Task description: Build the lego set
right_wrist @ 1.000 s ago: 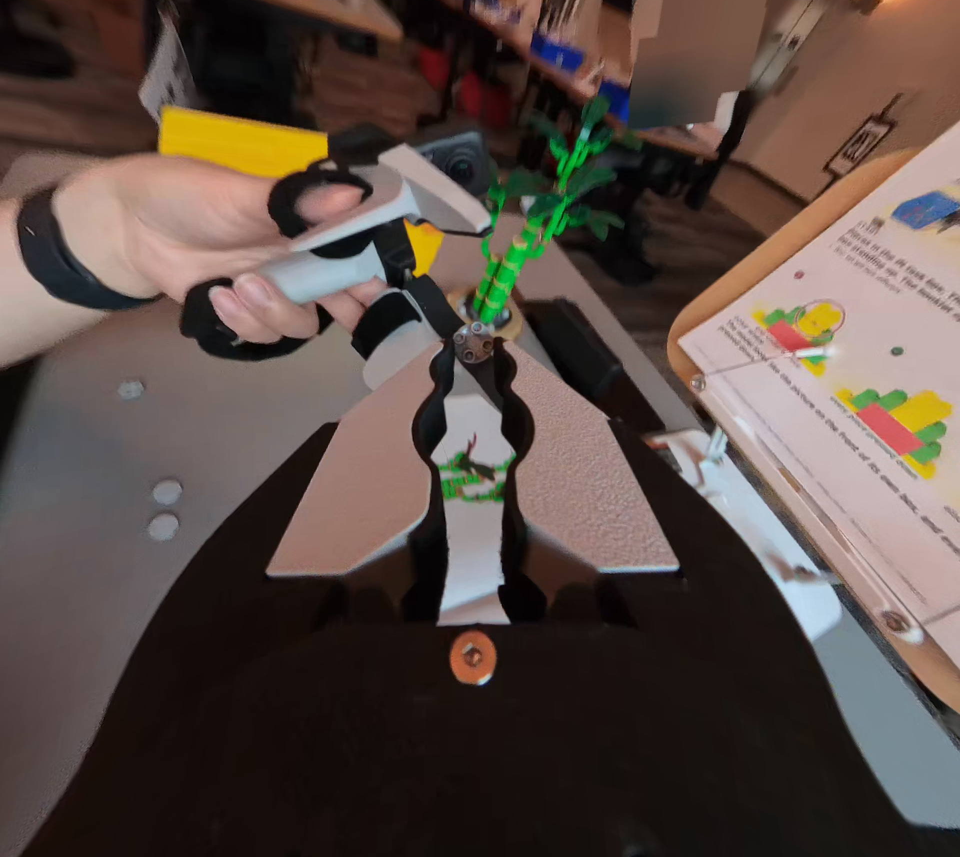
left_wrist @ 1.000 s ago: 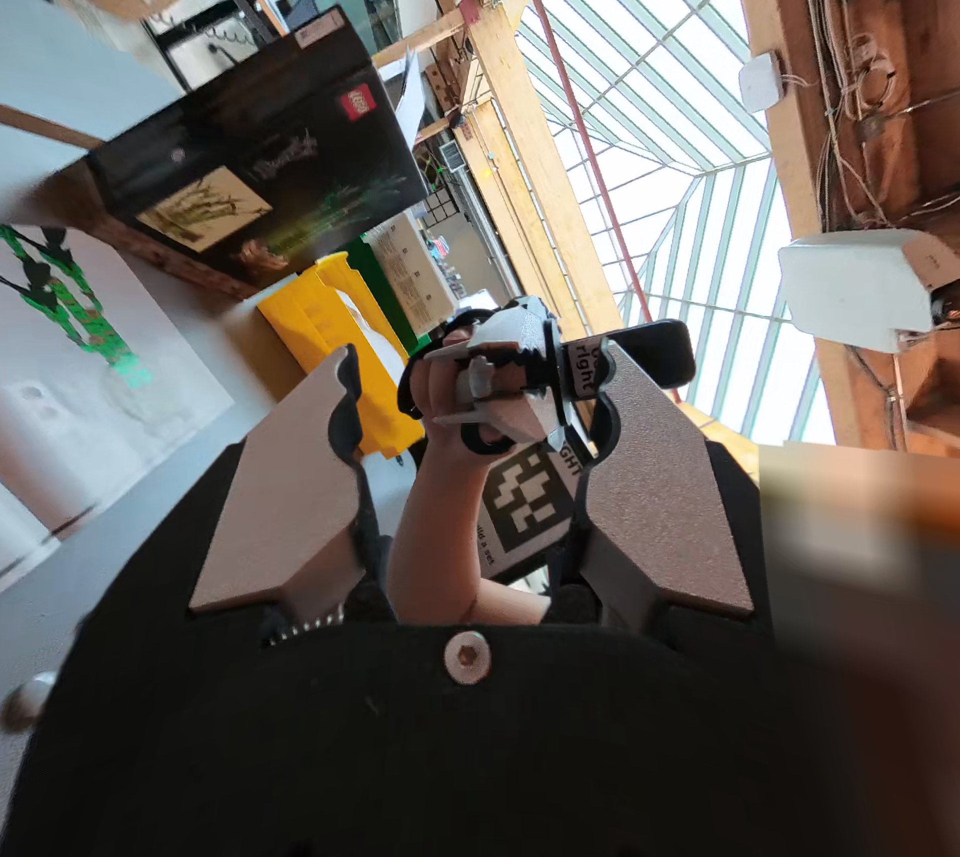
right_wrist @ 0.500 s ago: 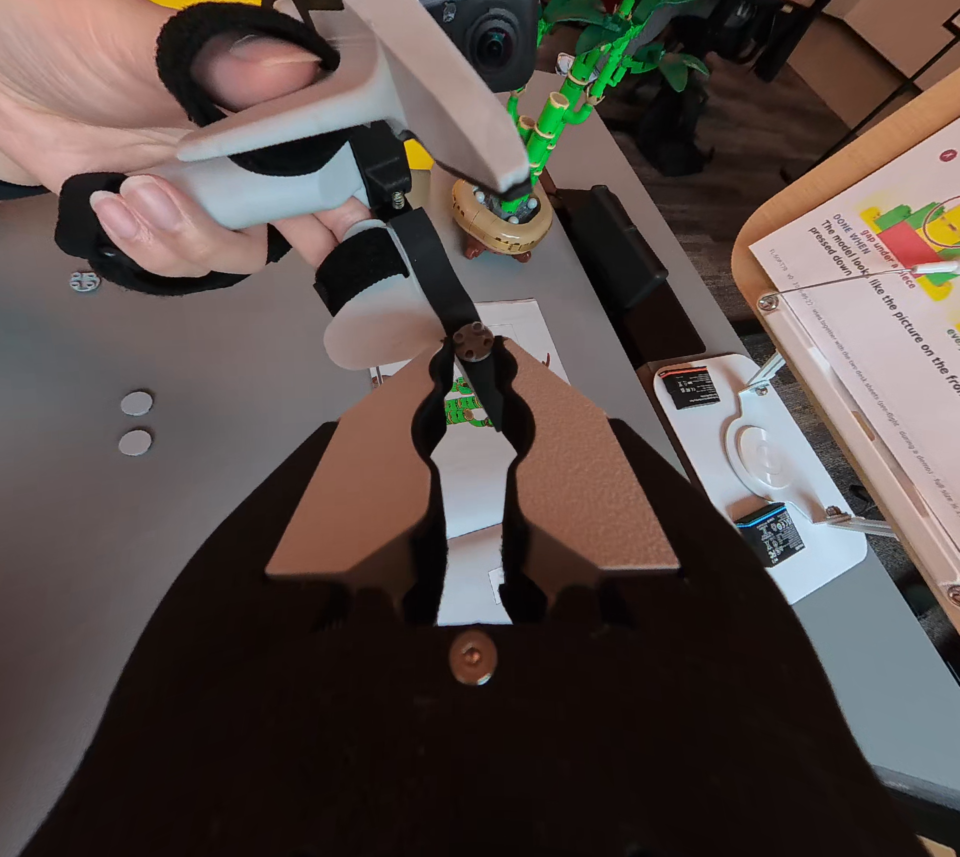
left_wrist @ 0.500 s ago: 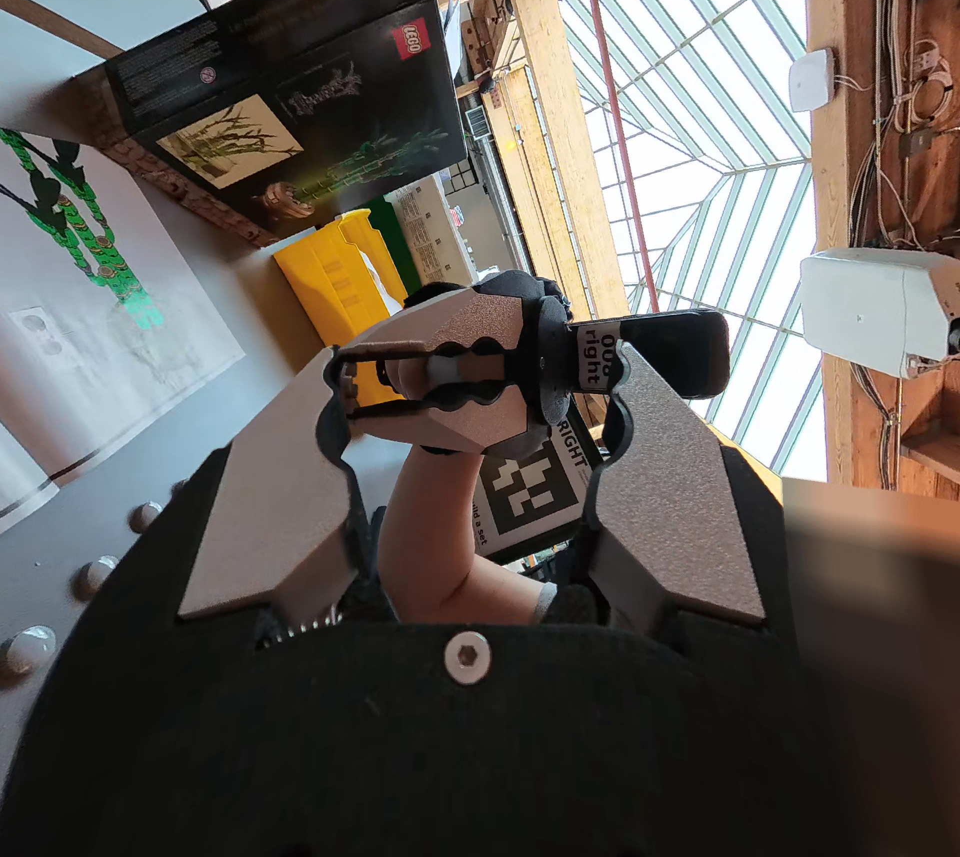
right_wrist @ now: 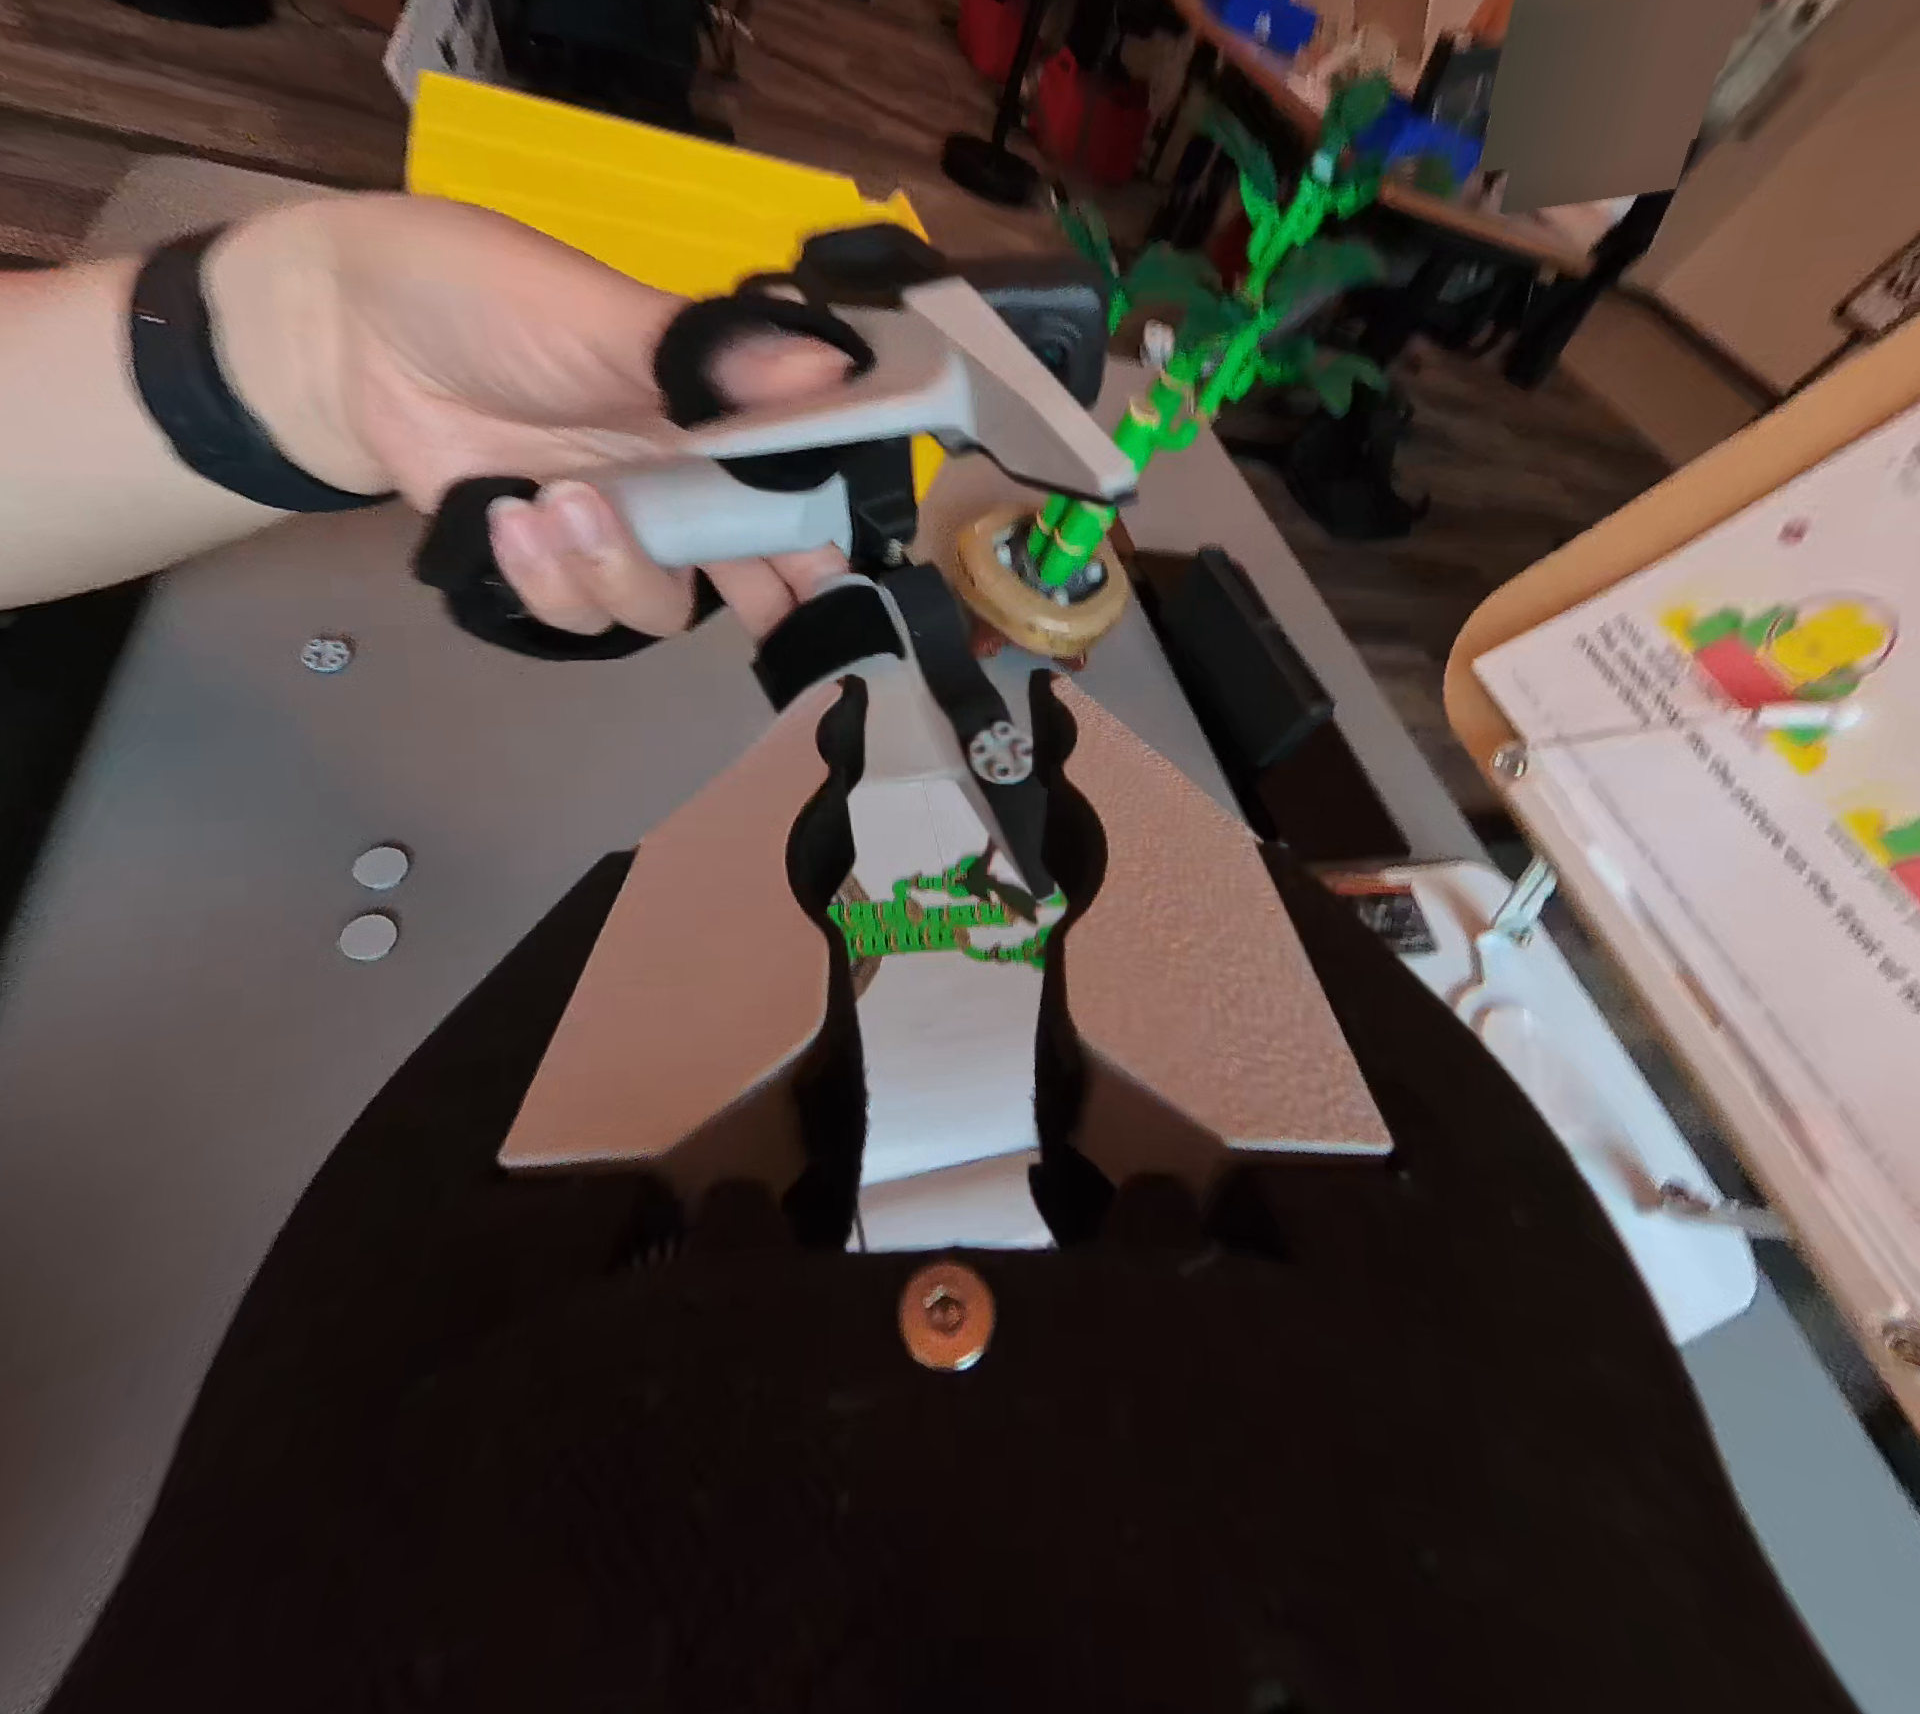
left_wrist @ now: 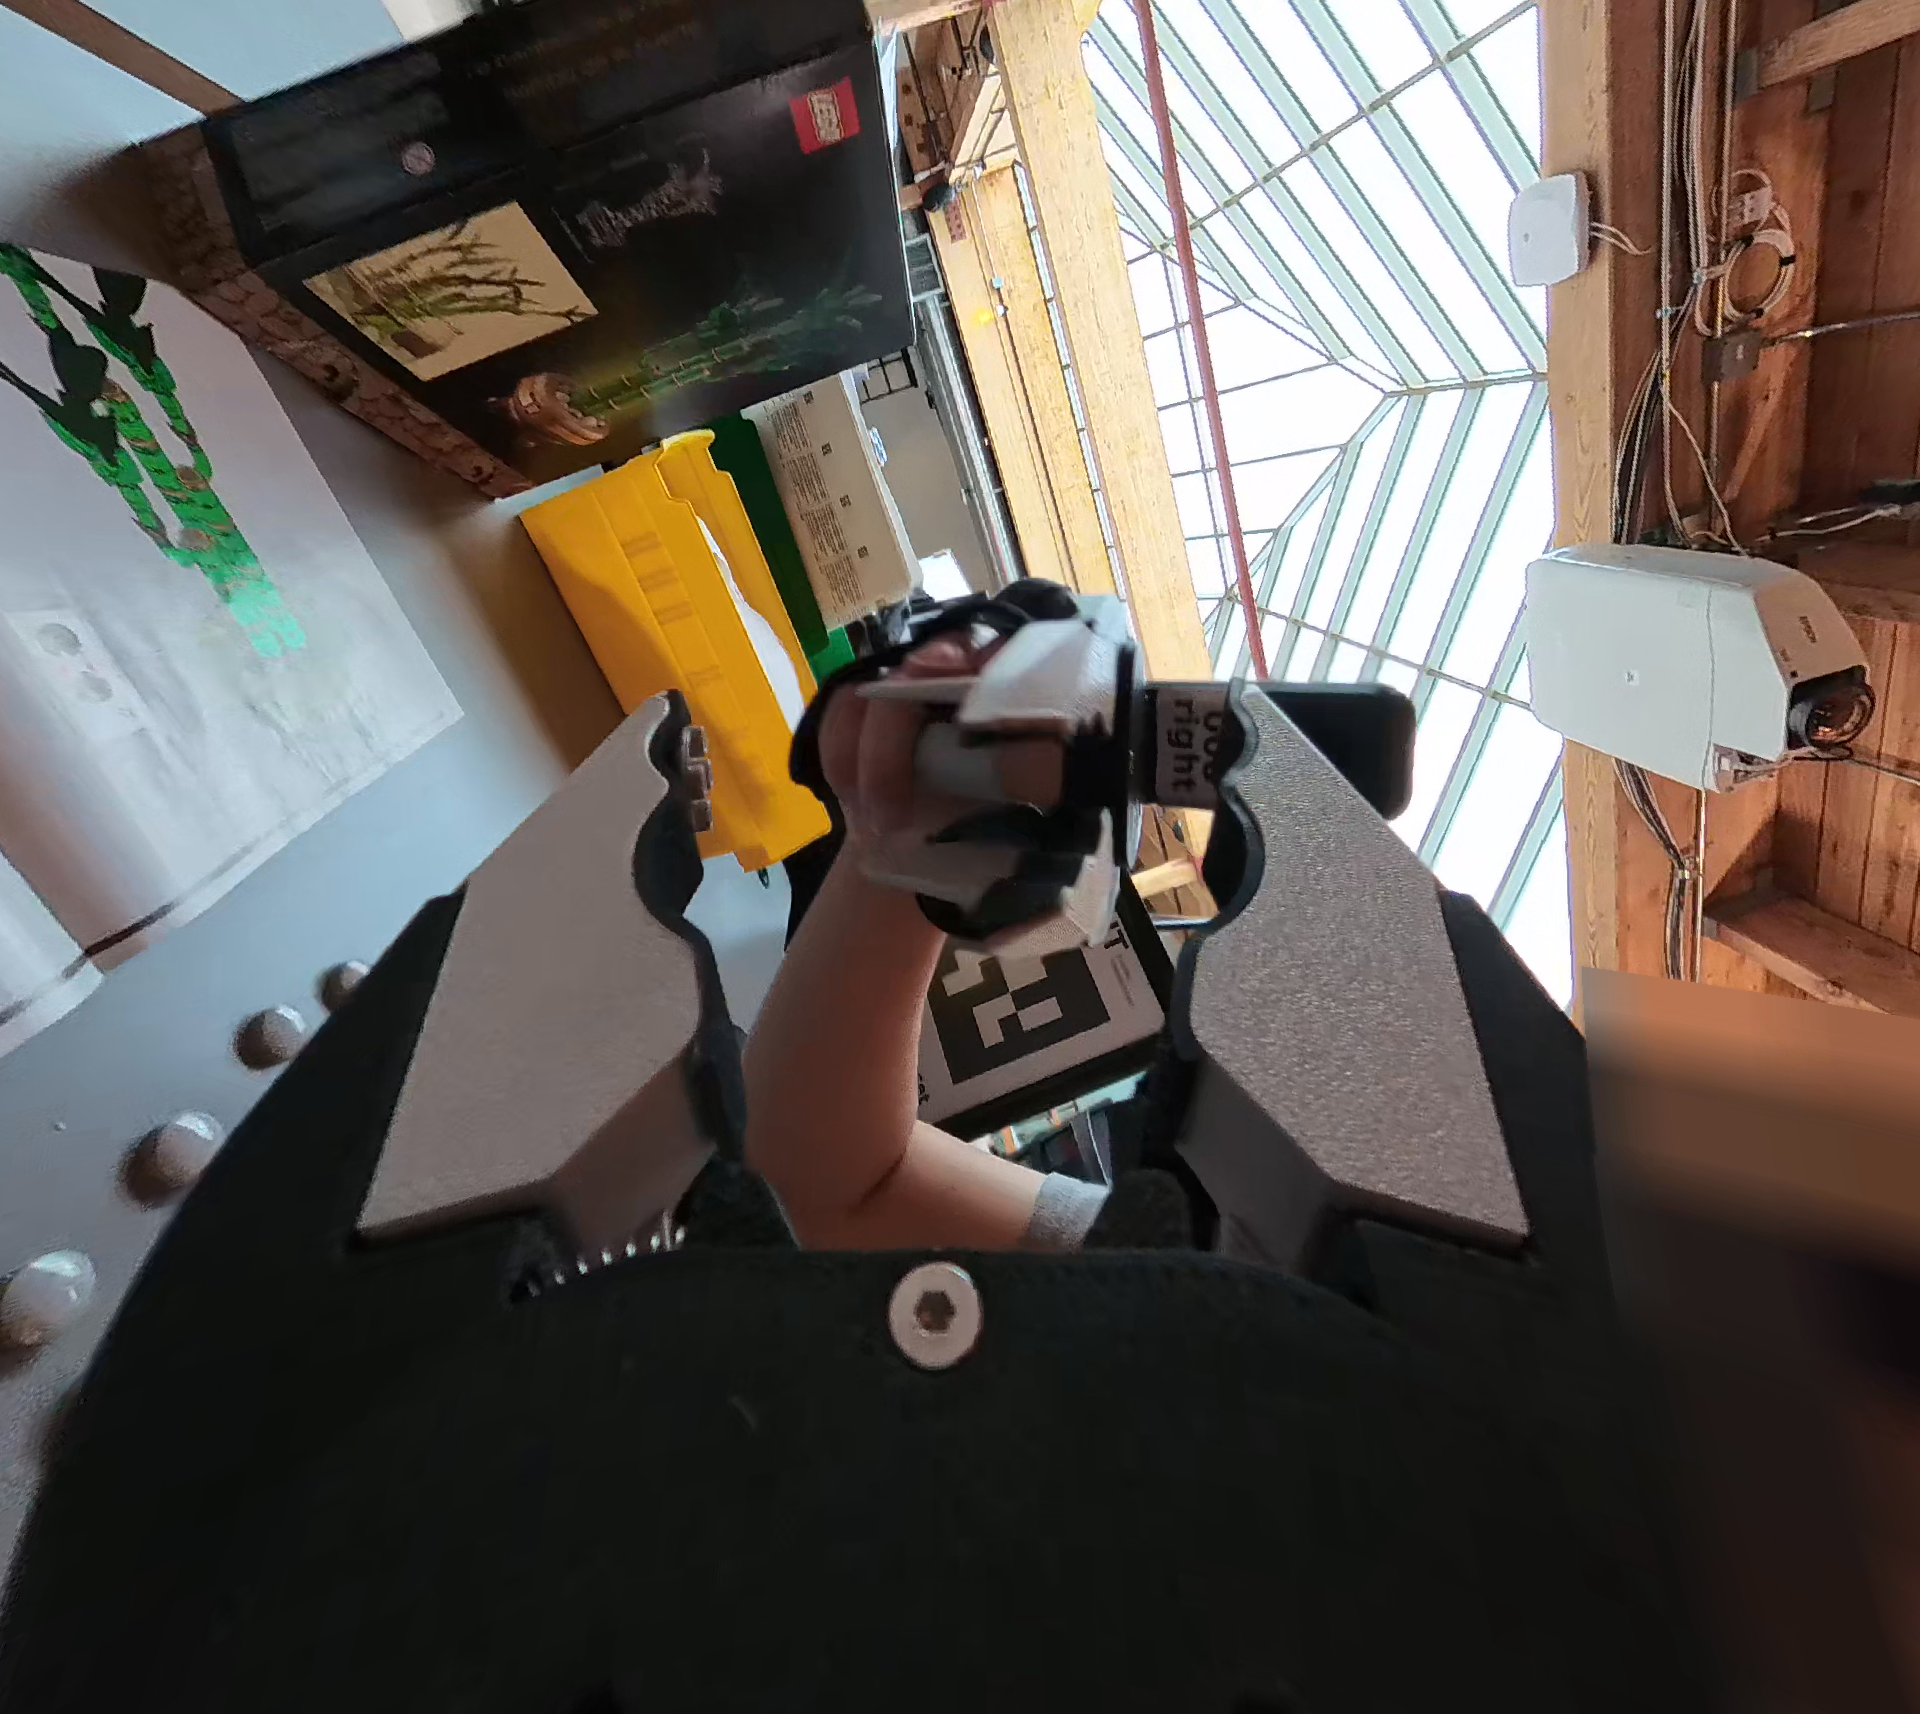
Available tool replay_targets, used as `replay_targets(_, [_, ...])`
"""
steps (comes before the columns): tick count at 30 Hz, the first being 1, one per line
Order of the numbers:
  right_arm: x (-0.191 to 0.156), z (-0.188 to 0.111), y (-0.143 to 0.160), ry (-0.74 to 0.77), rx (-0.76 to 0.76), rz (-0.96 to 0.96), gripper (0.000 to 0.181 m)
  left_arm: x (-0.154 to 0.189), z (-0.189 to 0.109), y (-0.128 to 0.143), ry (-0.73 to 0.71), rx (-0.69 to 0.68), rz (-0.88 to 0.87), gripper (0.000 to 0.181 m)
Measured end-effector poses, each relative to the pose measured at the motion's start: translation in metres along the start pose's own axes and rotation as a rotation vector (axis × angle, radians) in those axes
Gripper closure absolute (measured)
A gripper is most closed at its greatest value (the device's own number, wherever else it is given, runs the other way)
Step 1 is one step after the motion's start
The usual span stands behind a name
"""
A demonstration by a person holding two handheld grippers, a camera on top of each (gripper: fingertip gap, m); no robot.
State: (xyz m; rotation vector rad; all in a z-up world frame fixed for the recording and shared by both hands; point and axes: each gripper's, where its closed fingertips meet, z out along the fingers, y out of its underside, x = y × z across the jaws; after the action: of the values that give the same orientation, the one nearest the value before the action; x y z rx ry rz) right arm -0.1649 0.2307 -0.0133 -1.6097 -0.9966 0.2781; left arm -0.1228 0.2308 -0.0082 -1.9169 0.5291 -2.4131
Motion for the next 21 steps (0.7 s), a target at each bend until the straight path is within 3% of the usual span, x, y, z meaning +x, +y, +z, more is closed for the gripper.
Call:
replay_targets(2, [-0.018, -0.005, -0.016, -0.043, 0.067, -0.076, 0.151, -0.001, -0.009, -0.009, -0.016, 0.033, 0.015, 0.084])
replay_targets(5, [-0.070, 0.000, -0.017, -0.235, 0.060, -0.175, 0.152, -0.002, -0.025, -0.026, -0.054, 0.098, 0.055, 0.084])
replay_targets(13, [-0.184, 0.062, 0.053, -0.657, -0.219, -0.163, 0.154, 0.008, -0.048, -0.044, -0.053, 0.167, 0.088, 0.083])
replay_targets(16, [-0.202, 0.077, 0.082, -0.682, -0.307, -0.176, 0.155, 0.015, -0.049, -0.044, -0.040, 0.171, 0.098, 0.083])
replay_targets(21, [-0.205, 0.085, 0.104, -0.685, -0.397, -0.076, 0.157, 0.024, -0.050, -0.043, -0.031, 0.167, 0.124, 0.083])
